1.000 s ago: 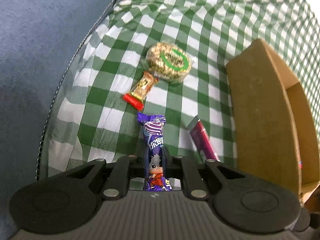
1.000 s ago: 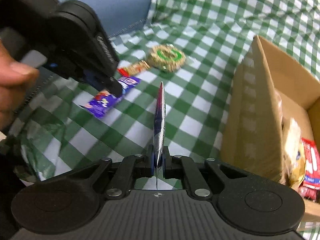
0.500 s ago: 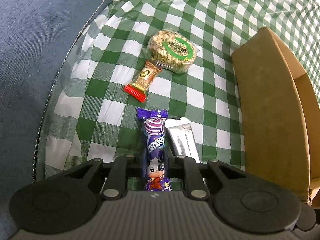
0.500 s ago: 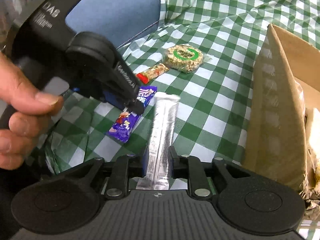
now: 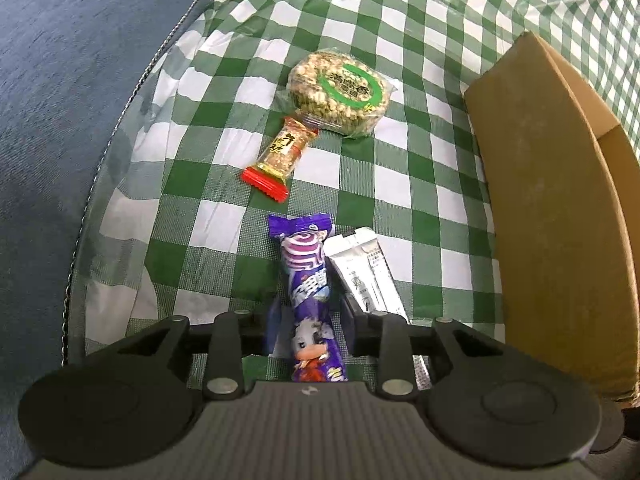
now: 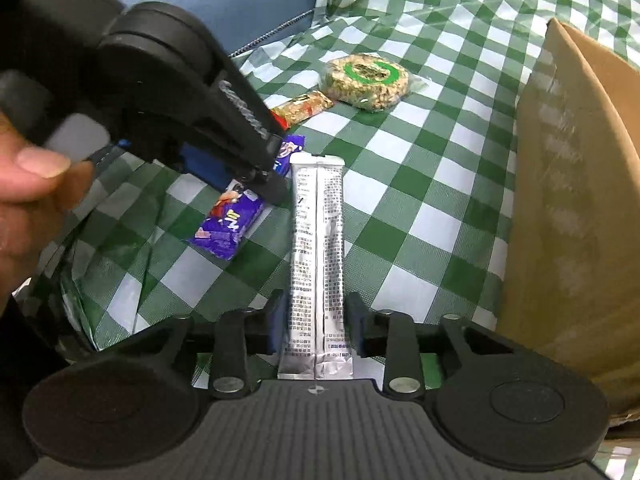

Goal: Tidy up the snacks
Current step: 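Grasp the silver bar with the right tool while the left tool grasps the purple candy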

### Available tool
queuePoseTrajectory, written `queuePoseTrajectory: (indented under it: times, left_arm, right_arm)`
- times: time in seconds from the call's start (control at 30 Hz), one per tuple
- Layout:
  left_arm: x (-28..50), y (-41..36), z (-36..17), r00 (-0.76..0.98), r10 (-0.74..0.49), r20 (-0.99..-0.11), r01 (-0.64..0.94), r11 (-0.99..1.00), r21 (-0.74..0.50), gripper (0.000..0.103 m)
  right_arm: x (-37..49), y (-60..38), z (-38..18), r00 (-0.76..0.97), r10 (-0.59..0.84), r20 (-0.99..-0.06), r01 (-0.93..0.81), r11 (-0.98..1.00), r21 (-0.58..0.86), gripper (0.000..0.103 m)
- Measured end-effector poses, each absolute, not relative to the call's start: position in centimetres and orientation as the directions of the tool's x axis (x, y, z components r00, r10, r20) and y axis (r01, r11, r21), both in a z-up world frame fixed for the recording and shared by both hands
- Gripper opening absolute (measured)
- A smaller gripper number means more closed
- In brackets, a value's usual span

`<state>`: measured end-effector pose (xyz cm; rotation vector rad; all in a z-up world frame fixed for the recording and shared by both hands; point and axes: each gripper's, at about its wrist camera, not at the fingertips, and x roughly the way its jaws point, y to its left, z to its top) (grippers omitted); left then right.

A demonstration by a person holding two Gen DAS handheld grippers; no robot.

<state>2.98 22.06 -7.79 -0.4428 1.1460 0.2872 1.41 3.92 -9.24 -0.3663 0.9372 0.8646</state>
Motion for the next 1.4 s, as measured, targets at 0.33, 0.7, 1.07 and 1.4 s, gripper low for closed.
queuePoseTrajectory:
  times: [0.33, 0.7, 1.07, 1.4]
  left_arm:
    - [3.2, 21.5, -7.8, 0.381, 0.025, -0.924, -0.426, 0.892, -0.152, 0.036]
    - [3.5, 21.3, -7.9, 0.377, 0.038, -0.925, -0.418, 0.899, -0.134, 0.036]
    - [3.6, 21.3, -7.9, 0.377, 0.041, -0.925, -0.411, 0.903, -0.127, 0.035]
    - [3.7, 21.2, -7.2, 0.405, 0.047, -0.913, -0.387, 0.913, -0.125, 0.016]
  right_arm:
    - [1.9, 2.7, -8.8, 0.346, 0.45, -0.823, -0.731, 0.679, 0.064, 0.028]
    - [1.9, 3.1, -9.0, 0.345, 0.463, -0.816, -0.743, 0.667, 0.065, 0.033]
    - [1.7, 3.2, -9.3, 0.345, 0.454, -0.822, -0.756, 0.653, 0.044, 0.031]
    - [1.7, 2.7, -8.5, 0.373, 0.469, -0.801, -0.74, 0.671, 0.048, 0.028]
